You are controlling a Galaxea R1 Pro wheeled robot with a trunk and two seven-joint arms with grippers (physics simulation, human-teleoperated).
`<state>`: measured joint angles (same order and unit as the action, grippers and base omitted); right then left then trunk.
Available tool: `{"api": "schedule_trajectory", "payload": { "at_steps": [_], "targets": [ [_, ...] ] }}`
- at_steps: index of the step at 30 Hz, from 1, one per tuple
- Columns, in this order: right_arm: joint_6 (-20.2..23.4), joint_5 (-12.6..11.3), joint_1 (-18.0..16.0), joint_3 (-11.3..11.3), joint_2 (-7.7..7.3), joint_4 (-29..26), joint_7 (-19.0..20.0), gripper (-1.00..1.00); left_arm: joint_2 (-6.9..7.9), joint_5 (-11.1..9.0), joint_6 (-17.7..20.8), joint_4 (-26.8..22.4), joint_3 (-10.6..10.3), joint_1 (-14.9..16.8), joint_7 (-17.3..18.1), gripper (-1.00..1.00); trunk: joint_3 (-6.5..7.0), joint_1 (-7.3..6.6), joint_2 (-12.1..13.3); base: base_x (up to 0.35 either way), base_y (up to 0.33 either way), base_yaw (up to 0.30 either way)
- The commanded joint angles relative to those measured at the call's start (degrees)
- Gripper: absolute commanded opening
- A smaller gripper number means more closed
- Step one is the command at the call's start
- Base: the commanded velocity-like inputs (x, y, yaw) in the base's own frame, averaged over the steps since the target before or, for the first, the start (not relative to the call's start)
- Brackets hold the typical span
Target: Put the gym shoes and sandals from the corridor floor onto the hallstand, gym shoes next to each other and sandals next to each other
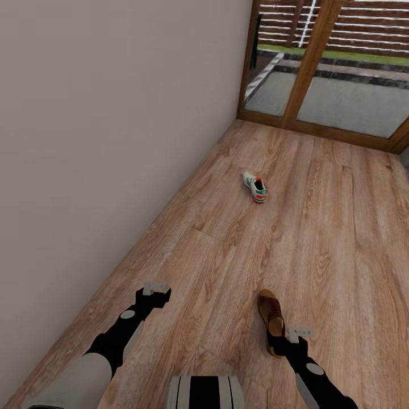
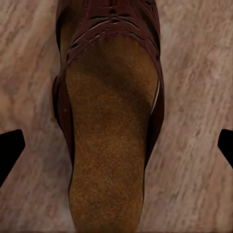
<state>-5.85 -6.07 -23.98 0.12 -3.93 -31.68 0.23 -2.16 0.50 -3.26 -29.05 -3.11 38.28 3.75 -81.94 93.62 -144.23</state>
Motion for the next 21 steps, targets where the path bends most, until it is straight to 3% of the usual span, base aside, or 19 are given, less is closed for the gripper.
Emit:
{"api": "schedule_trajectory", "payload": {
  "at_steps": [1,21],
  "targets": [
    [-0.2,-0.6,0.0,0.1,-0.02,0.0,0.0,1.00,-0.01,0.0,-0.2,0.0,0.0,0.0,0.1,1.00,-0.26,0.01,0.0,0.000,0.000,0.000],
    [-0.2,-0.6,0.0,0.1,0.06,0.0,0.0,1.00,0.12,0.0,-0.3,0.0,0.0,0.0,0.2,1.00,-6.18,0.53,-0.3,0.000,0.000,0.000]
  ]
}}
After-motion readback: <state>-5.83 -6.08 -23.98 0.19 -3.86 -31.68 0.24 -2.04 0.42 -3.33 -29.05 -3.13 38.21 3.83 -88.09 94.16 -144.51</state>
